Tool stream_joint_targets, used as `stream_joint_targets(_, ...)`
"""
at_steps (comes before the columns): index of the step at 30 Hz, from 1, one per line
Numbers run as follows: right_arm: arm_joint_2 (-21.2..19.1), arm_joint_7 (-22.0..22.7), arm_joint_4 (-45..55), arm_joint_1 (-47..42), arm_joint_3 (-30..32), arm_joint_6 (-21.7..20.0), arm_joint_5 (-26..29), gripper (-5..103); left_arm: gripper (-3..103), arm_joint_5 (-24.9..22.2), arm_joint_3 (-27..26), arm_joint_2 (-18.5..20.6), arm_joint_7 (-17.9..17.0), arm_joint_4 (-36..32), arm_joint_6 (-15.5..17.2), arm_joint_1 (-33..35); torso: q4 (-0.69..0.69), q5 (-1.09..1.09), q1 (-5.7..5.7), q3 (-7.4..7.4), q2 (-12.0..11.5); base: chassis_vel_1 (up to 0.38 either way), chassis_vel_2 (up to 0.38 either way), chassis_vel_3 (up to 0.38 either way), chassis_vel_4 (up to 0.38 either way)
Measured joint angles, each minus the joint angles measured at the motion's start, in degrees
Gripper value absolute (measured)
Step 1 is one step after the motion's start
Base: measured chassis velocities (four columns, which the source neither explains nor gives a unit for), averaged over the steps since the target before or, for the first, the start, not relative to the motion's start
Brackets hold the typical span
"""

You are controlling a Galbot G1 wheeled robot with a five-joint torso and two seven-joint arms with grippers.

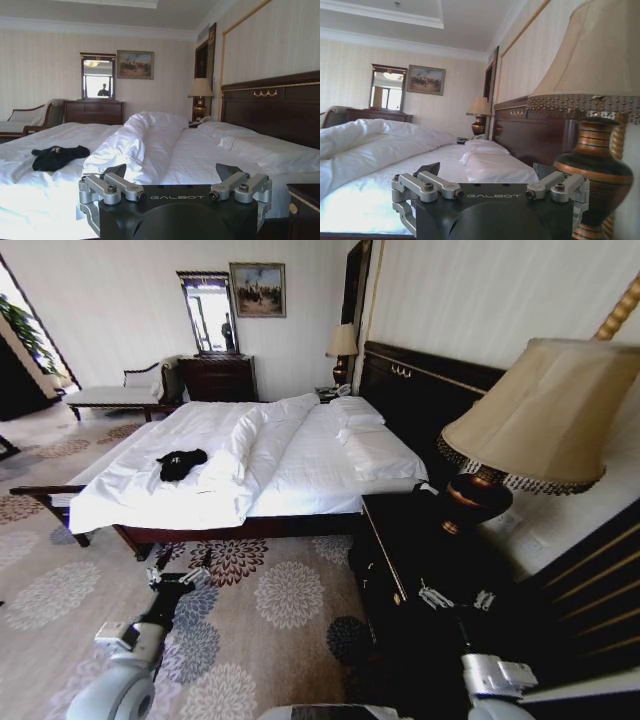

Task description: Fold the clothes on the bed.

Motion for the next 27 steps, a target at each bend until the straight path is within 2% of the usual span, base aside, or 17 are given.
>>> stream_joint_targets(4, -3.37, -1.3, 0.97, 0.83, -0.23, -2.89, 5.55, 100, 100, 0.7, 1.89, 0.48, 1.18, -0.82, -1.62, 2.45, 0.01, 0.01, 0.0, 0.0, 0.0, 0.0, 0.0, 0.0, 0.0)
stream_joint_targets(10, -4.09, -2.4, 1.79, 0.8, 1.05, -4.73, 7.41, 100, 100, 1.45, 4.22, 0.76, 1.56, -1.27, -2.03, 2.45, -0.01, 0.0, 0.0, 0.0, 0.0, 0.0, 0.0, 0.0, 0.0)
stream_joint_targets(17, -3.58, -2.38, 2.5, 0.68, 1.57, -5.35, 6.61, 100, 100, 3.05, 4.83, 0.09, 1.51, -1.55, -2.12, 1.84, -0.01, -0.01, 0.0, 0.0, 0.0, 0.0, 0.0, 0.0, 0.0)
stream_joint_targets(27, -2.35, -2.25, 2.1, -0.16, 1.6, -4.03, 5.04, 100, 100, 2.55, 4.09, -1.11, 1.23, -1.53, -2.29, 2.53, -0.01, -0.01, 0.0, 0.0, 0.0, 0.0, 0.0, 0.0, 0.0)
